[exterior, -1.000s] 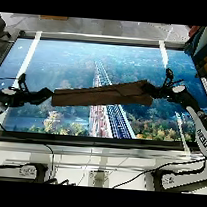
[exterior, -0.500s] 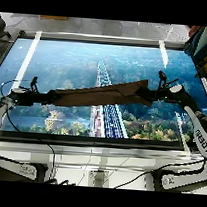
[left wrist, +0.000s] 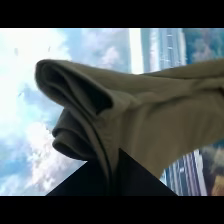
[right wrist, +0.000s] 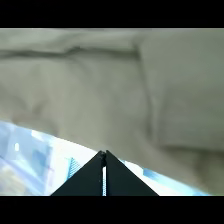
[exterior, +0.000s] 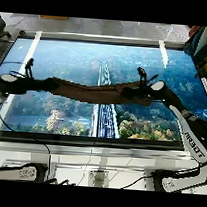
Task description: Fold the clothes and pants, and hang the long-sleeved shirts on hangers.
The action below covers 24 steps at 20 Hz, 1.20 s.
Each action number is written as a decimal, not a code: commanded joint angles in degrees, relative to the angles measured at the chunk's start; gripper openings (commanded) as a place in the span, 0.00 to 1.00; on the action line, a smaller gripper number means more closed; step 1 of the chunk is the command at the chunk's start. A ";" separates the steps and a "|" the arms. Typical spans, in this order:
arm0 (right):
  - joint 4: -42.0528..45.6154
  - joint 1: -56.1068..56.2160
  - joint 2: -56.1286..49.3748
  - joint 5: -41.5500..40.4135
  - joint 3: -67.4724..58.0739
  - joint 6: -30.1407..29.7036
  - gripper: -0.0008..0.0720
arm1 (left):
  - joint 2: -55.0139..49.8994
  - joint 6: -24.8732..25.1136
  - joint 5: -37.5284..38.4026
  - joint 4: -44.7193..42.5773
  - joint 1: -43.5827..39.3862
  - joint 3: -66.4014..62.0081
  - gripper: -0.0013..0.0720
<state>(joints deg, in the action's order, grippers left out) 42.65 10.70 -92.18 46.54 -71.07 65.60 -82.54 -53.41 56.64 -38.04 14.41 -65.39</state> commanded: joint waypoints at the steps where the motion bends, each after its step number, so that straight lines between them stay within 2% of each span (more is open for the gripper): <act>1: 3.91 7.06 -0.02 -4.31 -4.66 4.70 0.02 | 9.79 -3.21 4.57 -12.33 0.15 -1.09 0.03; 3: 6.19 11.23 -0.37 -7.76 -6.69 6.05 0.02 | 14.67 -3.19 8.52 -14.21 0.15 -1.09 0.03; 5: 6.25 15.41 -2.84 -9.16 -9.03 10.29 0.02 | 18.32 -3.23 10.64 -13.88 0.07 -1.07 0.03; 9: 4.48 24.06 -11.61 -9.05 -15.41 16.20 0.02 | 21.99 -3.21 11.34 -13.33 0.09 -1.07 0.03; 12: 4.81 30.27 -18.40 -9.14 -22.82 16.98 0.02 | 22.14 -3.19 11.21 -12.50 0.09 -1.07 0.03; 18: 4.79 34.56 -27.93 -10.40 -34.97 25.07 0.02 | 22.16 -3.17 4.79 -11.06 0.15 -1.09 0.03; 21: 7.41 32.87 -28.02 -10.14 -35.21 24.98 0.02 | 22.10 -3.17 -0.11 -7.96 0.07 -1.07 0.03; 24: 11.50 28.26 -26.69 -6.21 -35.47 24.98 0.02 | 21.35 -3.17 -2.73 -3.26 -1.11 -1.03 0.03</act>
<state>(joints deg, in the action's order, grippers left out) 50.63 41.80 -119.15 37.47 -105.62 89.89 -60.75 -56.60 57.63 -45.32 14.04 -66.41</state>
